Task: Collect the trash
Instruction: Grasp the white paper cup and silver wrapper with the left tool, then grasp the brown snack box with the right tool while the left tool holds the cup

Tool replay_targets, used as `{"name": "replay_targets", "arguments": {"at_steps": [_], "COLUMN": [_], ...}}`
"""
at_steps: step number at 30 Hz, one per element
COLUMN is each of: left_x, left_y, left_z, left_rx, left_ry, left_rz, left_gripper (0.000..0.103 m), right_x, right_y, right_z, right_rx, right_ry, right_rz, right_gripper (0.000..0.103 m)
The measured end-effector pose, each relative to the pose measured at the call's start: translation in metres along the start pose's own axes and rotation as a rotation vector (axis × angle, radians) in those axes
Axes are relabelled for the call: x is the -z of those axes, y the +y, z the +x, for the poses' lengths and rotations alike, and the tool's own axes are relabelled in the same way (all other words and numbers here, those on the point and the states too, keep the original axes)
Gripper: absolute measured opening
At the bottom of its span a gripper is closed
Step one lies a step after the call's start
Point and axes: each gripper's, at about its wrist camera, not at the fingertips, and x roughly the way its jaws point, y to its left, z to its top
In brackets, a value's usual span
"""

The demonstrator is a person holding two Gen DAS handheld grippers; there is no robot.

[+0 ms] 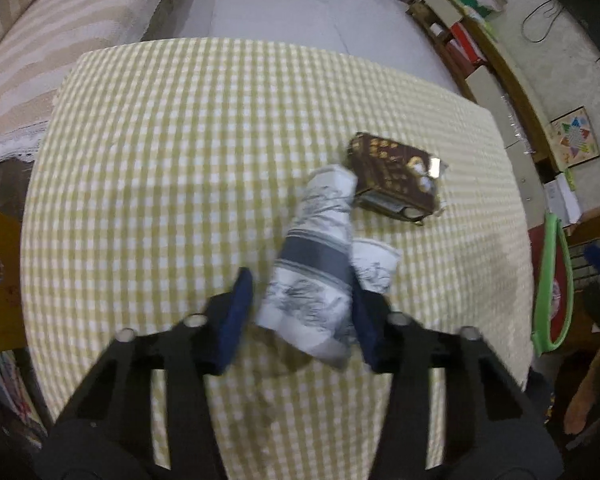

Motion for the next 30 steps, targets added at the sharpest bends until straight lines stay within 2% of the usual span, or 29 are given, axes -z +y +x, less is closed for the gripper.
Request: {"name": "replay_targets", "arguments": {"at_steps": [6, 14, 23, 30], "left_x": [0.006, 0.02, 0.04, 0.048], "left_y": [-0.004, 0.017, 0.041, 0.045], "left_z": [-0.007, -0.036, -0.084, -0.111], "left_rx": [-0.022, -0.052, -0.076, -0.096], "left_ry": [-0.023, -0.074, -0.138, -0.179], "left_rz": [0.024, 0.008, -0.007, -0.024], "left_gripper": [0.037, 0.037, 0.037, 0.037], "right_x": [0.001, -0.003, -0.015, -0.027], "right_y": [0.003, 0.021, 0.054, 0.081], "right_z": [-0.001, 0.002, 0.027, 0.059], "right_rx": [-0.001, -0.018, -0.033, -0.015], "right_ry": [0.004, 0.004, 0.014, 0.033], "right_rz": [-0.008, -0.043, -0.13, -0.227], "right_gripper": [0.095, 0.095, 0.095, 0.095]}}
